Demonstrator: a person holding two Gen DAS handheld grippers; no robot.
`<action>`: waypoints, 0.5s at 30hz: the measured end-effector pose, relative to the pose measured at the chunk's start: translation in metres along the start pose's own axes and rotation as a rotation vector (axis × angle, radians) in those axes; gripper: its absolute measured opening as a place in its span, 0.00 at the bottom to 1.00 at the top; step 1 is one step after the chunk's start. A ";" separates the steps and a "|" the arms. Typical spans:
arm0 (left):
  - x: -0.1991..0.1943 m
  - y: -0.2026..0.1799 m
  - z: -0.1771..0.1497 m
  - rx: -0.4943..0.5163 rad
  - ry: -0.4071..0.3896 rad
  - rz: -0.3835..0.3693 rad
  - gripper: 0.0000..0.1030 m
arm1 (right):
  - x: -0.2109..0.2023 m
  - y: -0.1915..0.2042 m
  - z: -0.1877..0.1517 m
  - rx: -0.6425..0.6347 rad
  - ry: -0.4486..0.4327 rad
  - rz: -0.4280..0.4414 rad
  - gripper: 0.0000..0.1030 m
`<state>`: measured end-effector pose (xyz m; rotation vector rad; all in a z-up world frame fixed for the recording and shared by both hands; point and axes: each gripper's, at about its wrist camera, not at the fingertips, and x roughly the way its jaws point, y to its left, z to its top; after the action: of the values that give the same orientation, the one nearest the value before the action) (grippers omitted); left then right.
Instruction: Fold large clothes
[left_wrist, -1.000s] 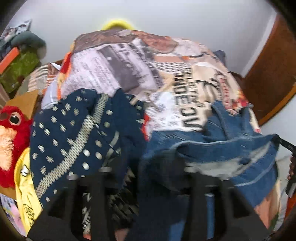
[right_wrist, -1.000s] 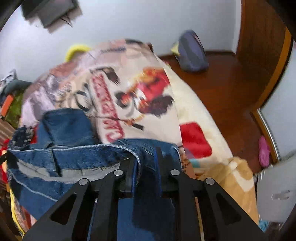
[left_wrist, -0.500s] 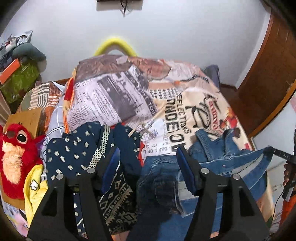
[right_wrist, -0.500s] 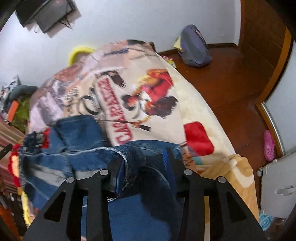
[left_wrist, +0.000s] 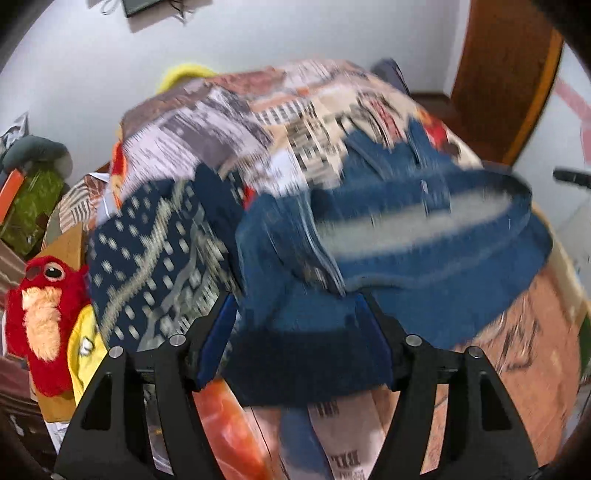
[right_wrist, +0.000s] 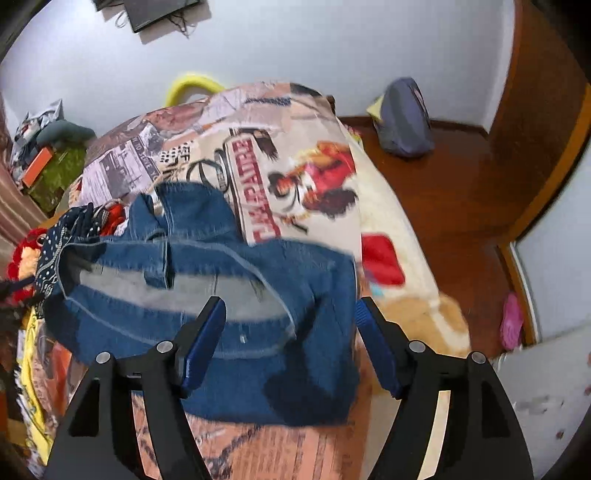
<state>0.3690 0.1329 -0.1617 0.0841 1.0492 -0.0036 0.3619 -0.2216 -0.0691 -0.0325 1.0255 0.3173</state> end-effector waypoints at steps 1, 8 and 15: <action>0.004 -0.004 -0.007 0.003 0.011 -0.005 0.64 | 0.000 -0.002 -0.007 0.009 0.003 0.007 0.67; 0.035 -0.035 -0.030 0.028 0.083 -0.048 0.64 | 0.020 0.017 -0.061 -0.049 0.086 0.007 0.67; 0.059 -0.046 -0.010 0.071 0.067 0.027 0.64 | 0.068 0.051 -0.080 -0.146 0.136 -0.032 0.72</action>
<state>0.3877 0.0902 -0.2214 0.1637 1.1145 -0.0138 0.3134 -0.1700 -0.1623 -0.2044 1.1341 0.3639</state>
